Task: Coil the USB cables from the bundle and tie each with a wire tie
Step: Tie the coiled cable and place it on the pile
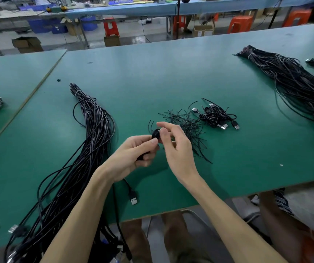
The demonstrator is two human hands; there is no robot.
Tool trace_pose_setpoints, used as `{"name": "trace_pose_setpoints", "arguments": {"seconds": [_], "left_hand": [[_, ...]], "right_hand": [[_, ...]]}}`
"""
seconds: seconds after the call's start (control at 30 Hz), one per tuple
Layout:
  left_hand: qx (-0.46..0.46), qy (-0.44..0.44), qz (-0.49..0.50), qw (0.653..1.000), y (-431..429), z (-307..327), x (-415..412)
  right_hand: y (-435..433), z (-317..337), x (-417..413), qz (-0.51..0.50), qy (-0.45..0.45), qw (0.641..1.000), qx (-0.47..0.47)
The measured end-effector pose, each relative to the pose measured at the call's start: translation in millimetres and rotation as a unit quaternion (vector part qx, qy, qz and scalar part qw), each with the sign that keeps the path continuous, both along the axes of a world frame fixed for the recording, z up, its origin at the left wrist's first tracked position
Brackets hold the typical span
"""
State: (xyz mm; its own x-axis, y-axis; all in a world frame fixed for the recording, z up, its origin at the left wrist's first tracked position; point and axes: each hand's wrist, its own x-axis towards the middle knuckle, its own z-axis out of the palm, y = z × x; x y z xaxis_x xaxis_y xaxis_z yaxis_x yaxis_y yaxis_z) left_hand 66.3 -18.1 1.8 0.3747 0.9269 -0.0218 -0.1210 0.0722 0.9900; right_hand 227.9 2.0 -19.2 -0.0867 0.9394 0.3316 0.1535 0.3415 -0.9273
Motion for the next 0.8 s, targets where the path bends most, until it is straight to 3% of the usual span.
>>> {"name": "trace_pose_setpoints", "arguments": {"seconds": [0.27,0.47,0.8], "left_hand": [[-0.013,0.067,-0.023,0.997,-2.3,1.9,5.0],[0.041,0.073,0.05,0.995,-0.1,-0.5,9.9],[0.078,0.109,0.132,0.982,6.3,-9.3,10.4]], "right_hand": [[0.5,-2.3,1.6,0.002,0.028,0.999,-0.038],[2.6,-3.7,3.6,-0.039,0.069,0.995,-0.068],[4.1,-3.7,5.3,-0.028,0.026,0.998,-0.044]]}}
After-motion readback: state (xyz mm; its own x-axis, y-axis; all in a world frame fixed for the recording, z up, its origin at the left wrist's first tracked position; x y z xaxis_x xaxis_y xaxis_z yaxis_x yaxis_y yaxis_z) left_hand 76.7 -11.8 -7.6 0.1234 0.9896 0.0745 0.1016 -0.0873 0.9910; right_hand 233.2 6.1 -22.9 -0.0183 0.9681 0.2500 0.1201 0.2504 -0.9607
